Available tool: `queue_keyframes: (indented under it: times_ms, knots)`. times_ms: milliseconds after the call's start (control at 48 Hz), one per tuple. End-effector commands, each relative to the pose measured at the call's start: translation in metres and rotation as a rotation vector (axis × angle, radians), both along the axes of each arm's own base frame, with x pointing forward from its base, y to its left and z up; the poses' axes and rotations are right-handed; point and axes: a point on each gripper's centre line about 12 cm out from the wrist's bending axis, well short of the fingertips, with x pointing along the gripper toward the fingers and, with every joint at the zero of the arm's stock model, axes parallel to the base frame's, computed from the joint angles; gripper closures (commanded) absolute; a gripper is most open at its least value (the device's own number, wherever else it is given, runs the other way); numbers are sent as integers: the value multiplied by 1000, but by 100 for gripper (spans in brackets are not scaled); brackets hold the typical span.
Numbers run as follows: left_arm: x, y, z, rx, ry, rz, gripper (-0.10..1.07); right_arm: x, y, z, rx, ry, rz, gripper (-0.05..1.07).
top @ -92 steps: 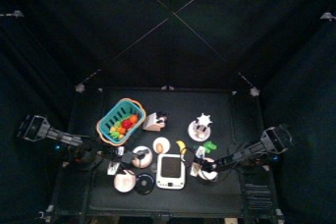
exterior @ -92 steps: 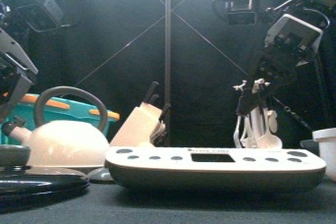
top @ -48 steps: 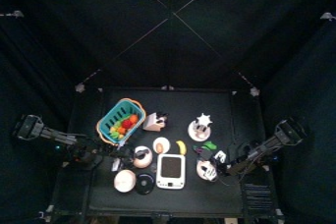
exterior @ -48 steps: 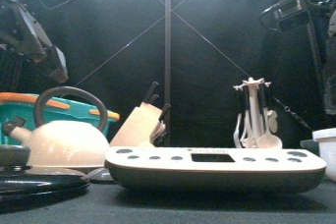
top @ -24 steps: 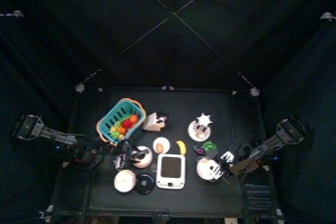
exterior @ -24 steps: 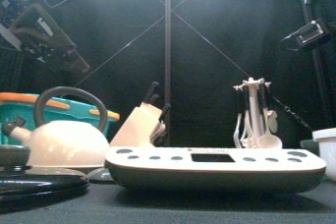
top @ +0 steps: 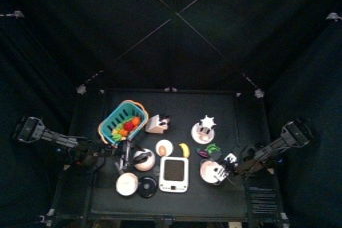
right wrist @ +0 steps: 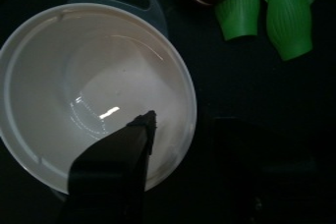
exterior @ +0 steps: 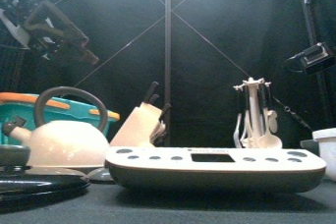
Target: Grab pot and place onto stove
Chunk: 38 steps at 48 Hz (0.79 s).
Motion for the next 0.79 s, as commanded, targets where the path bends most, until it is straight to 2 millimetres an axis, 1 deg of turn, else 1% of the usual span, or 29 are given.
queue_keyframes:
  times_ms: [0, 146, 250, 583, 771]
  knots:
    - [4, 1, 9, 4, -38, 7, 8, 4, -1, 4, 3, -18, -6, 37]
    - [4, 1, 10, 2, -48, 13, 8, 13, -3, 11, -17, -55, 10, 50]
    - [3, 1, 11, 0, -52, 13, 8, 25, -5, 21, -35, -98, 15, 54]
    - [2, 2, 11, -2, -55, 14, 8, 60, -20, 53, -91, -232, 3, 56]
    - [2, 2, 11, -5, -55, 16, 8, 77, -28, 69, -63, -303, -38, 56]
